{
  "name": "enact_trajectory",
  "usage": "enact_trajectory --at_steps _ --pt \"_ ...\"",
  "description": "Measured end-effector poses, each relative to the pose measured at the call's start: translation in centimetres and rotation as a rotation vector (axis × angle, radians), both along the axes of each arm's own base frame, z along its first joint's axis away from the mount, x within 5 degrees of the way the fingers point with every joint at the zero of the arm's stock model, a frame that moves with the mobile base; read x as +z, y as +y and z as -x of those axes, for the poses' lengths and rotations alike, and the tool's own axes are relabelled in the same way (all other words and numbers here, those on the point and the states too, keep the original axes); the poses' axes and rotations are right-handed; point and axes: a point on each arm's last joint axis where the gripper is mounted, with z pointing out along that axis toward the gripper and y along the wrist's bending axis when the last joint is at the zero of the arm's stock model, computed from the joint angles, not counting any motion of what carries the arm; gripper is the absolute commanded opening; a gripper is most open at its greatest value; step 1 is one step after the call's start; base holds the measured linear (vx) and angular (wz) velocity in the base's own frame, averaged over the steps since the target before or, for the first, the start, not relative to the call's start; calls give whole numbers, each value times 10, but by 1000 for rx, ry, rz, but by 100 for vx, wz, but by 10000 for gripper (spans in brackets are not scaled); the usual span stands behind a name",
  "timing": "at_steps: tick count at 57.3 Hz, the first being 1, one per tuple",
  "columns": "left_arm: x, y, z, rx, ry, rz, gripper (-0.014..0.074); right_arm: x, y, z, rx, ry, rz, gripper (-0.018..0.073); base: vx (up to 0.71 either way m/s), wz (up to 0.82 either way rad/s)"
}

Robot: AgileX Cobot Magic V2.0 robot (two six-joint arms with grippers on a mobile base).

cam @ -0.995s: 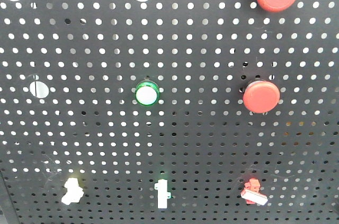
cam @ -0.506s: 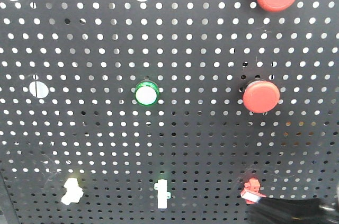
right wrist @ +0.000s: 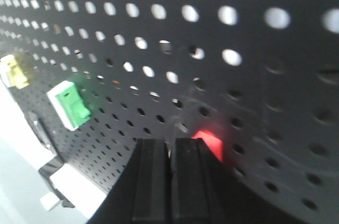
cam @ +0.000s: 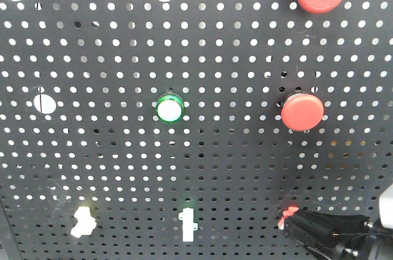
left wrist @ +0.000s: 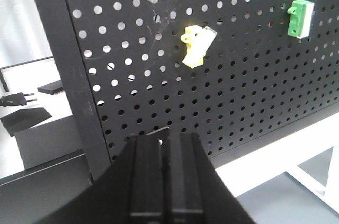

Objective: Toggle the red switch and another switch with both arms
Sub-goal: 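Push the red toggle switch with the right gripper tip, then pull the right gripper back away from the red switch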

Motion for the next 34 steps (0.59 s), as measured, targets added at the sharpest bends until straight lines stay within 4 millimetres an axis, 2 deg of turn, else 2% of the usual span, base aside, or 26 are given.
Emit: enact_trajectory --at_steps 17,27,34 --pt "-8 -1 -2 1 -13 6 3 -14 8 -9 69 92 -6 -8 0 0" --pt "-7 -1 -2 1 -23 10 3 -25 9 -10 101 136 92 -8 0 0" --pt "-7 -1 -2 1 -23 10 3 -24 8 -5 125 114 132 -8 0 0"
